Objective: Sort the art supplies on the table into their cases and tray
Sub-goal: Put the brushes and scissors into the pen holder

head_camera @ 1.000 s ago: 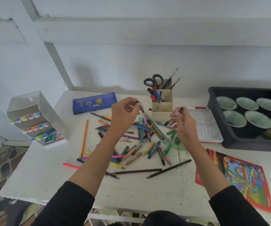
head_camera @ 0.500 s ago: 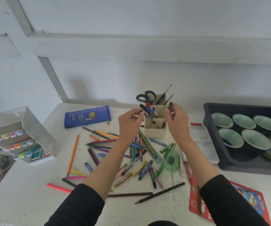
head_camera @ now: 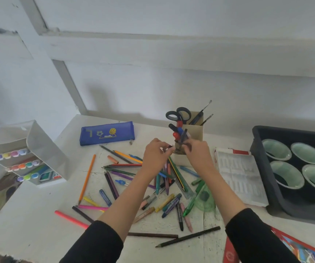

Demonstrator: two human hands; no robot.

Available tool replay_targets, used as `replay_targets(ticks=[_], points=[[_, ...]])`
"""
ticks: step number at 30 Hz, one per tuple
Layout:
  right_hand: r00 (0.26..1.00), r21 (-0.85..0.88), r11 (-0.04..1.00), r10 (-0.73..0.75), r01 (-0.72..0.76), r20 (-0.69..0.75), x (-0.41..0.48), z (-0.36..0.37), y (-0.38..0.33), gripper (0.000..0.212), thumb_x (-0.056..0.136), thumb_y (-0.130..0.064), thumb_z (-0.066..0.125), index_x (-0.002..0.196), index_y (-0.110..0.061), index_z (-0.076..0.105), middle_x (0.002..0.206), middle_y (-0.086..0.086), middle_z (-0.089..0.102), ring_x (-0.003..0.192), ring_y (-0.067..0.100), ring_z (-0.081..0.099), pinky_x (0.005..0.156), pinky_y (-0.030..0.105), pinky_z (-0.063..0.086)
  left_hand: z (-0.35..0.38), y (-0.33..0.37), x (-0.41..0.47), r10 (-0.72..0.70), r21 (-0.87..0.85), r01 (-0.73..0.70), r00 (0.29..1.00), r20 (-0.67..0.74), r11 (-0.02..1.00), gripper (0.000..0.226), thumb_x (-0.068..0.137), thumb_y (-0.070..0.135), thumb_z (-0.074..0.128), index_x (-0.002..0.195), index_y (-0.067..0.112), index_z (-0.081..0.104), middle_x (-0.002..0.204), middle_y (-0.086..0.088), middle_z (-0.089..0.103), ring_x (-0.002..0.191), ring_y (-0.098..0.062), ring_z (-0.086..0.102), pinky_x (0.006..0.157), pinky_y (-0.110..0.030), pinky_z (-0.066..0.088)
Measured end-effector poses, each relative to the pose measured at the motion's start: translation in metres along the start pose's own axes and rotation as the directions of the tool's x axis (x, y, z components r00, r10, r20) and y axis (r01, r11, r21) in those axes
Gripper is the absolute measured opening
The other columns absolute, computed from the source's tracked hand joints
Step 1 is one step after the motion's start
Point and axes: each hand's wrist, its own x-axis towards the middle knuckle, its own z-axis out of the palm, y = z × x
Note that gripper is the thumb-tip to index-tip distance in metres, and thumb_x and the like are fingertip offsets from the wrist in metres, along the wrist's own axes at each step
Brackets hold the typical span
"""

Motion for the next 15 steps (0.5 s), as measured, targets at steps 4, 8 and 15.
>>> replay_targets(ticks=[4, 8, 15], points=[[0.999, 0.043, 0.999, 0.001, -0.002, 0.035, 0.001, 0.011, 0.004, 0.024, 0.093, -0.011, 0.053, 0.11, -0.014, 0.07, 0.105, 0.005, 0.071, 0.095, 0.023, 0.062, 0.083, 0.026, 0.044, -0.01, -0.005, -0.012, -0.001, -0.081, 0.001, 1.0, -0.005, 0.997, 0.023, 0.085, 0.029, 0.071, 0.102, 0.014, 0.071, 0.088, 0.0, 0.06, 0.07, -0.014, 0.059, 0.07, -0.018, 0.048], [0.998, 0.129, 0.99, -0.057, 0.059, -0.024, -0.007, 0.012, 0.013, 0.033, 0.087, 0.002, 0.052, 0.105, -0.016, 0.073, 0.107, 0.001, 0.07, 0.106, 0.021, 0.059, 0.094, 0.028, 0.045, -0.023, -0.019, -0.023, -0.003, -0.097, 0.002, 1.0, -0.002, 0.995, 0.015, 0.088, 0.024, 0.068, 0.1, 0.016, 0.07, 0.091, -0.001, 0.061, 0.075, -0.011, 0.059, 0.071, -0.015, 0.048], [0.92, 0.113, 0.967, -0.178, 0.23, -0.349, -0.042, 0.011, 0.005, 0.028, 0.08, 0.015, 0.054, 0.093, -0.003, 0.072, 0.094, 0.009, 0.07, 0.096, 0.023, 0.059, 0.086, 0.017, 0.041, -0.057, -0.048, -0.054, -0.025, -0.02, 0.026, 0.998, 0.055, 0.999, 0.008, 0.086, 0.011, 0.069, 0.093, 0.013, 0.072, 0.085, 0.007, 0.06, 0.075, -0.004, 0.058, 0.07, -0.005, 0.043]])
